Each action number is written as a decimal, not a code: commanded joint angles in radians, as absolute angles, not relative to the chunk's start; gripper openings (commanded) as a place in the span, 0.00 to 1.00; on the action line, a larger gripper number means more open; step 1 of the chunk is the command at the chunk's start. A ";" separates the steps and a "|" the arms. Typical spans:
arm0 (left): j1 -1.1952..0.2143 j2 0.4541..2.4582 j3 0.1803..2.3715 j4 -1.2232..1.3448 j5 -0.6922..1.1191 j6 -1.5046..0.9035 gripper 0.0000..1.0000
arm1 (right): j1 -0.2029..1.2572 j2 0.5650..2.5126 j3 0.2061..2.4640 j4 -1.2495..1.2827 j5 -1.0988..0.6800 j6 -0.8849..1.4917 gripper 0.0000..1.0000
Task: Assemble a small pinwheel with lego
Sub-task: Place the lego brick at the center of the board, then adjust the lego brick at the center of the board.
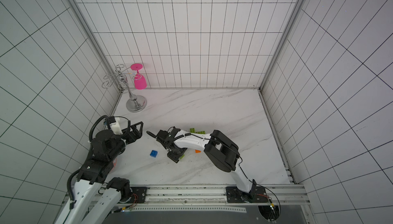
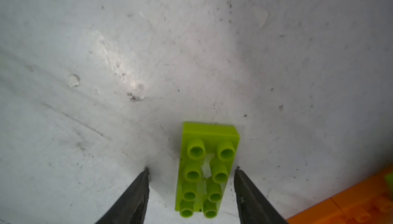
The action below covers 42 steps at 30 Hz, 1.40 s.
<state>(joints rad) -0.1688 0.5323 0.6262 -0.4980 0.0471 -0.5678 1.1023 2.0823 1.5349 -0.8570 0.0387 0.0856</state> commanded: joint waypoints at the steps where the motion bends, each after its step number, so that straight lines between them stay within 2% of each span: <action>1: -0.166 0.533 0.625 -0.492 0.050 -0.570 0.96 | 1.109 2.039 1.452 -0.878 0.074 0.108 0.64; 15: -0.167 0.539 0.631 -0.486 0.061 -0.574 0.95 | 1.040 2.002 1.390 -0.831 0.086 0.169 0.54; 25: -0.166 0.545 0.627 -0.486 0.054 -0.571 0.95 | 0.985 2.022 1.417 -0.799 0.046 0.220 0.46; 29: -0.167 0.549 0.617 -0.480 0.061 -0.568 0.95 | 0.971 2.012 1.411 -0.783 -0.001 0.225 0.46; 33: -0.167 0.556 0.573 -0.456 0.103 -0.560 0.96 | 0.971 1.926 1.382 -0.740 -0.100 0.252 0.47; 37: -0.167 0.602 0.515 -0.421 0.230 -0.555 0.93 | 0.956 1.801 1.324 -0.644 -0.101 0.398 0.46; 39: -0.193 0.633 0.485 -0.421 0.249 -0.565 0.89 | 0.947 1.767 1.286 -0.587 -0.087 0.478 0.48; 42: -0.336 0.661 0.443 -0.409 0.131 -0.595 0.87 | 0.948 1.797 1.289 -0.588 -0.068 0.500 0.45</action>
<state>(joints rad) -0.2459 0.6483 0.4732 -0.4362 0.1715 -0.5735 0.9596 1.7596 1.3319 -0.6243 -0.0757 0.4084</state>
